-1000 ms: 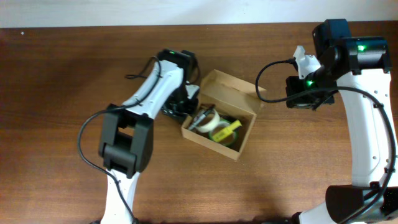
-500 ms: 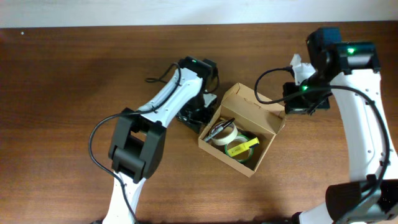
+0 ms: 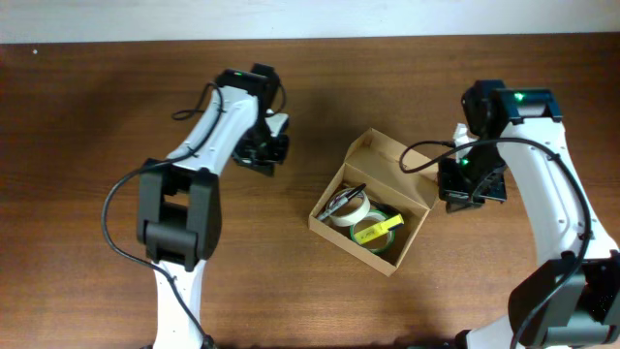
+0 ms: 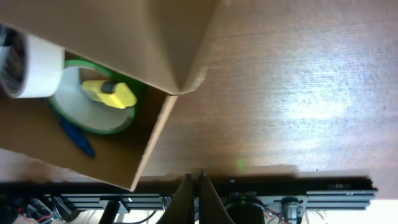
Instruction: Pack container
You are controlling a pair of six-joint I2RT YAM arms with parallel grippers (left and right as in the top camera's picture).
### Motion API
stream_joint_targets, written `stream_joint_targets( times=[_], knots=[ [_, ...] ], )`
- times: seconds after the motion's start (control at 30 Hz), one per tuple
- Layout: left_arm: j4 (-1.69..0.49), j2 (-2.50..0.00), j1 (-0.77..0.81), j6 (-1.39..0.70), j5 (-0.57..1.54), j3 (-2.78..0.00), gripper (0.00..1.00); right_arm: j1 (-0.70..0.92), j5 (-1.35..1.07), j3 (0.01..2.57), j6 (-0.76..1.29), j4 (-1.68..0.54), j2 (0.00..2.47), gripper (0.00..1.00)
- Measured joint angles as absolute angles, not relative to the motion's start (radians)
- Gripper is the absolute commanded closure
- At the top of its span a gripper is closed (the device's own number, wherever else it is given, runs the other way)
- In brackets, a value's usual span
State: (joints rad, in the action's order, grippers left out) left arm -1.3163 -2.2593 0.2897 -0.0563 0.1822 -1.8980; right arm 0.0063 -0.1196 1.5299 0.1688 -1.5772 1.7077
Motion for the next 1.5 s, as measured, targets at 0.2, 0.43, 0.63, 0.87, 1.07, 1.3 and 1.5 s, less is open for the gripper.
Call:
stream_joint_targets(
  times=[0.2,0.43,0.63,0.87,1.07,1.3,1.5],
  knots=[
    [-1.317,-2.259,0.237,-0.056,0.179,-1.898,0.98,-0.052,-0.112,1.451,0.194,-1.534,1.708,0.96],
    [-1.29,-2.259,0.228,-0.048,0.172,-1.898,0.98,-0.058,-0.153,1.327,0.199,-1.368,1.708,0.96],
    [-1.251,-2.259,0.228,-0.044,0.131,-1.898,0.98,-0.058,-0.199,1.284,0.183,-1.259,1.708,0.96],
    [-1.279,-2.26,0.228,-0.044,0.111,-1.931,0.98,-0.058,-0.237,1.282,0.179,-1.195,1.708,0.95],
    [-1.353,-2.26,0.228,-0.043,0.099,-2.006,0.98,-0.058,-0.339,1.282,0.163,-1.107,1.728,0.95],
    [-1.434,-2.26,0.228,-0.041,0.096,-2.11,0.98,-0.058,-0.517,1.282,0.146,-1.016,1.892,0.95],
    [-1.481,-2.26,0.228,-0.041,0.096,-2.134,0.98,-0.041,-0.614,1.282,0.131,-0.969,1.959,0.95]
  ],
)
